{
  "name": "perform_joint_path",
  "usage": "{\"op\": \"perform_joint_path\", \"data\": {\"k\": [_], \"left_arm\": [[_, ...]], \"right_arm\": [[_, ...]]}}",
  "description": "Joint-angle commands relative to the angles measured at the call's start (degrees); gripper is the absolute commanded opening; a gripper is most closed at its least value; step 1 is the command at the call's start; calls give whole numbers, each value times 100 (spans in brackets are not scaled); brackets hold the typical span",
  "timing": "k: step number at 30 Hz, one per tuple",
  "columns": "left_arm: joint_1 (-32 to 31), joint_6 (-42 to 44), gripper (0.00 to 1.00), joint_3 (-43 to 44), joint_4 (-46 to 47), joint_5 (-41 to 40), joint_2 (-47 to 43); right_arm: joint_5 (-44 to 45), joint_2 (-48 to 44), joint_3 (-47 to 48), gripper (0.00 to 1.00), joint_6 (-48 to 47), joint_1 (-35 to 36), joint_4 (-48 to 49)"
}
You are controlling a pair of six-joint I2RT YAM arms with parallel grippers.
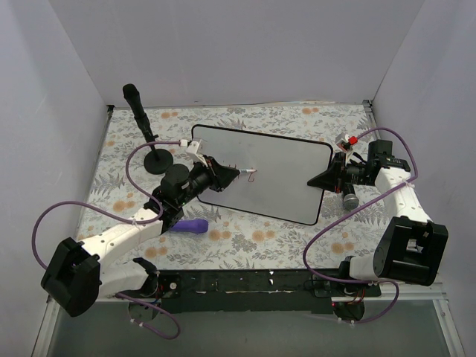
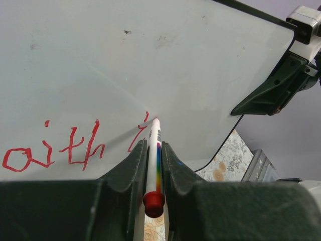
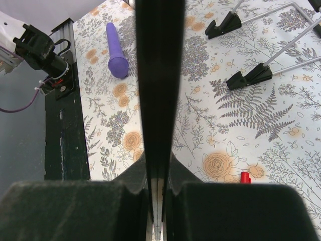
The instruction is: Write a sentence on the whiteboard
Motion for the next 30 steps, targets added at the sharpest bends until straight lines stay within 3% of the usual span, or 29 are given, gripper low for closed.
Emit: {"op": "perform_joint_path", "data": {"k": [1, 18, 30], "left_arm": [[6, 62, 0, 222, 96, 0, 75], [6, -52, 0, -604, -89, -80, -233], [6, -219, 0, -411, 209, 167, -373]], "right_arm": [[102, -110, 29, 1, -183, 36, 88], [102, -136, 11, 1, -183, 27, 71], [119, -127, 11, 1, -183, 27, 71]]}}
